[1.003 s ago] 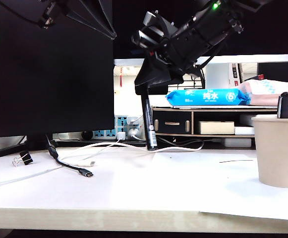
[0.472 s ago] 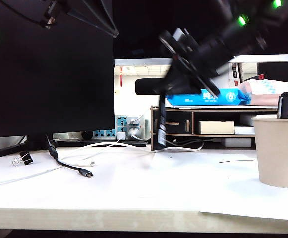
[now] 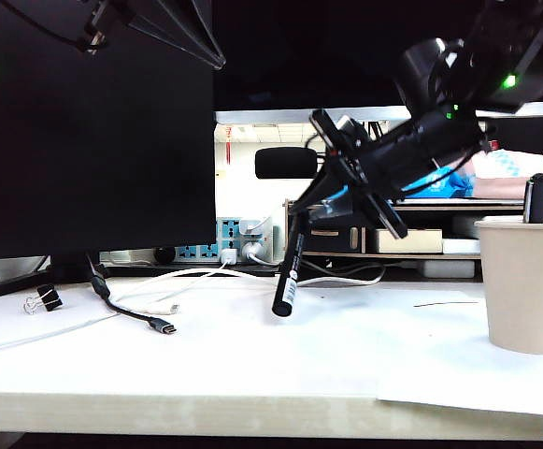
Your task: Pick up the marker from the paper cup and put it on the table.
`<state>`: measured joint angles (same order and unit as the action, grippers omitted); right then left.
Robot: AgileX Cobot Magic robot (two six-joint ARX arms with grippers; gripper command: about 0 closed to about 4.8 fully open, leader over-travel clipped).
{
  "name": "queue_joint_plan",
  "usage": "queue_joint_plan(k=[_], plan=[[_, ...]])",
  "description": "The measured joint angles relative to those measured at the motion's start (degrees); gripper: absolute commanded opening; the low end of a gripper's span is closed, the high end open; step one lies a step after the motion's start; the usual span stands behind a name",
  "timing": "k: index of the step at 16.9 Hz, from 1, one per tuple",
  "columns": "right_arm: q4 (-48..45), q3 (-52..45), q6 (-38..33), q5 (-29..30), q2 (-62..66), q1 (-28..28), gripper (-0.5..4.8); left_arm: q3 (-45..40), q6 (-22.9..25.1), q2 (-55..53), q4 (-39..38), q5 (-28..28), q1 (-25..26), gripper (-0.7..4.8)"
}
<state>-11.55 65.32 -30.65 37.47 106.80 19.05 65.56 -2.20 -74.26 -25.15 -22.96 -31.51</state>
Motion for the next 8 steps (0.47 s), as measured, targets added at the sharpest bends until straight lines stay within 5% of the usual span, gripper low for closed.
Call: queue_joint_plan(k=[6, 8], plan=[[-1.97, 0.59, -0.63, -1.31, 1.44, -1.14, 0.7, 0.0, 0.0, 0.0, 0.0, -0.02, 0.0, -0.05], [-2.73, 0.59, -0.79, -1.7, 1.44, -1.16, 1.6, 0.0, 0.0, 0.0, 0.0, -0.02, 0.0, -0.05]])
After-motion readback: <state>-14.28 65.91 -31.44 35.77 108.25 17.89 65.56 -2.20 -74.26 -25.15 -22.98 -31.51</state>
